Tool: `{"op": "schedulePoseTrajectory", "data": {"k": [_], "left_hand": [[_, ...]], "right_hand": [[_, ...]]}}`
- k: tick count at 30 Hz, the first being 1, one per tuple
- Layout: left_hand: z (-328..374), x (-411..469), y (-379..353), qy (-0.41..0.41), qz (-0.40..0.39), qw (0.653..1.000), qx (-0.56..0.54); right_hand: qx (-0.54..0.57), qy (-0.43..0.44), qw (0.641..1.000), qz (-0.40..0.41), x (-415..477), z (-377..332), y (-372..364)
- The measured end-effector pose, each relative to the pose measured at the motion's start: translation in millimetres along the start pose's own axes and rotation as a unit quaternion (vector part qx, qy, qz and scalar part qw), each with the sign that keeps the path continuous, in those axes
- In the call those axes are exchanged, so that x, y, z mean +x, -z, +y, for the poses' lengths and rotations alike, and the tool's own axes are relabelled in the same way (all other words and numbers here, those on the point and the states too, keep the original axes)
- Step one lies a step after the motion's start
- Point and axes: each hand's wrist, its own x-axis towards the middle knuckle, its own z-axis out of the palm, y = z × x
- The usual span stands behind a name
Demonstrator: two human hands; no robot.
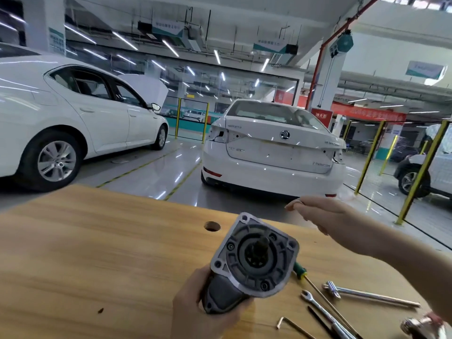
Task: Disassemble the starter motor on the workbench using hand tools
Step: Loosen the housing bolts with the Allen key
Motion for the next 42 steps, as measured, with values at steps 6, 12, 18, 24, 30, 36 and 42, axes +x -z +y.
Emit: {"op": "schedulePoseTrajectory", "data": {"k": [6,12,18,24,30,36,42], "left_hand": [[3.4,4.3,-2.0,0.002,0.007,0.999,0.041],[7.3,11.7,-0.9,0.007,0.041,0.999,0.006],[13.8,3.5,-6.1,-0.03,0.024,0.999,0.014],[12.5,6.9,-2.1,-0.014,0.036,0.999,0.015],[13.7,7.5,-2.3,-0.017,0.032,0.999,0.023],[16.0,6.1,-3.7,-0.016,0.032,0.999,0.028],[24.7,9.1,-4.4,-0.024,0.044,0.998,0.043]], "right_hand": [[-0.147,0.116,0.982,0.04,-5.3,-13.6,-1.8],[-0.133,0.156,0.978,0.035,2.9,-10.8,-11.5],[-0.136,0.177,0.972,0.071,20.5,-9.9,-16.4],[-0.105,0.141,0.984,0.024,22.3,-1.3,-20.4],[-0.093,0.135,0.986,0.006,28.1,2.3,-23.4],[-0.107,0.137,0.985,-0.008,30.0,1.7,-20.6],[-0.119,0.133,0.984,-0.017,30.8,3.5,-23.0]]}}
